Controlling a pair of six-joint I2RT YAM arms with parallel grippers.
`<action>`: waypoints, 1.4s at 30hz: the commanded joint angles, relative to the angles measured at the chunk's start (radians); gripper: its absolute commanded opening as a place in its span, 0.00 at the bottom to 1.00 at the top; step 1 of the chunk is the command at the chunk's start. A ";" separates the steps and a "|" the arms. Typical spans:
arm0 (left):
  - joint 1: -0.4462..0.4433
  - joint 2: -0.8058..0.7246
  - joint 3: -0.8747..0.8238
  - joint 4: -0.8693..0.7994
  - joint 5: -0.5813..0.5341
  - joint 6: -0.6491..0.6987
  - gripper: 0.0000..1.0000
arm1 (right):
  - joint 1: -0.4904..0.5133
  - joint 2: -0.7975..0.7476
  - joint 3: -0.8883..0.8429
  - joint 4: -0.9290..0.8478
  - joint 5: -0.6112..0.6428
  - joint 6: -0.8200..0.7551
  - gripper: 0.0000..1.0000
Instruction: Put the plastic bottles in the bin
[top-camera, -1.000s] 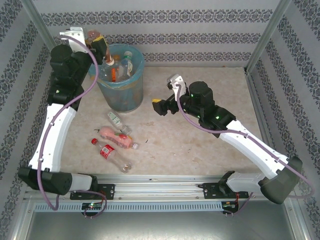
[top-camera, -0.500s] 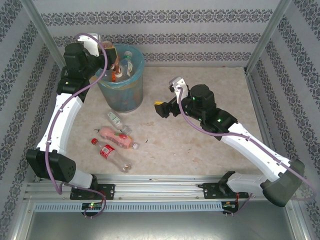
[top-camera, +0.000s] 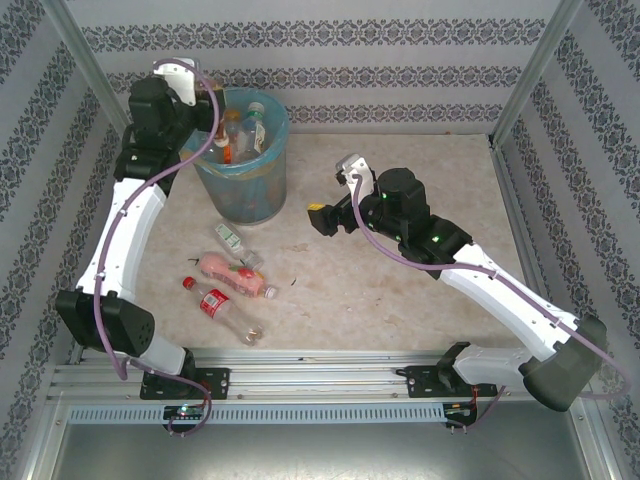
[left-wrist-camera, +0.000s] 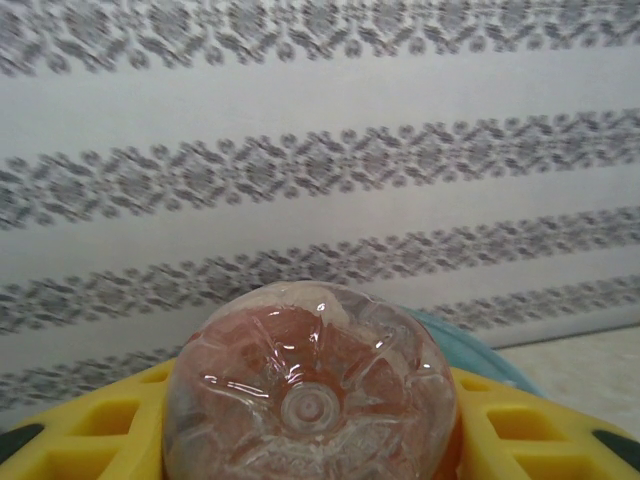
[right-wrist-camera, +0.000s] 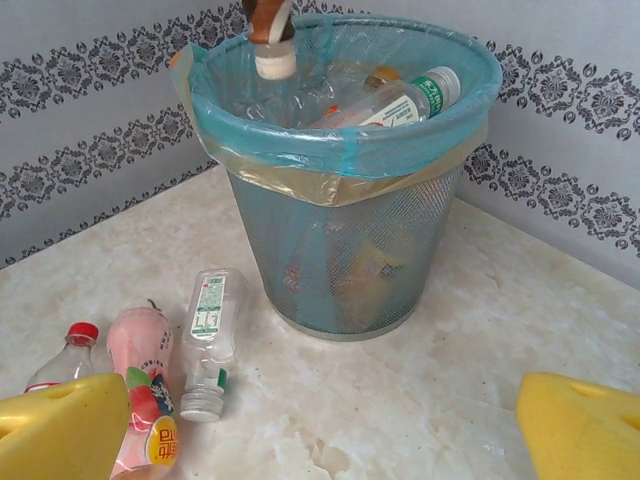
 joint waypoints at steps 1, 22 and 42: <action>0.027 0.036 0.018 -0.040 -0.068 0.080 0.34 | -0.006 0.006 0.016 -0.002 0.000 -0.021 0.98; 0.093 0.112 -0.172 0.223 0.055 0.014 0.35 | -0.009 0.034 0.017 -0.022 -0.009 -0.017 0.98; 0.055 0.033 -0.202 0.118 0.104 -0.111 0.34 | -0.013 0.090 0.036 -0.022 -0.012 -0.021 0.98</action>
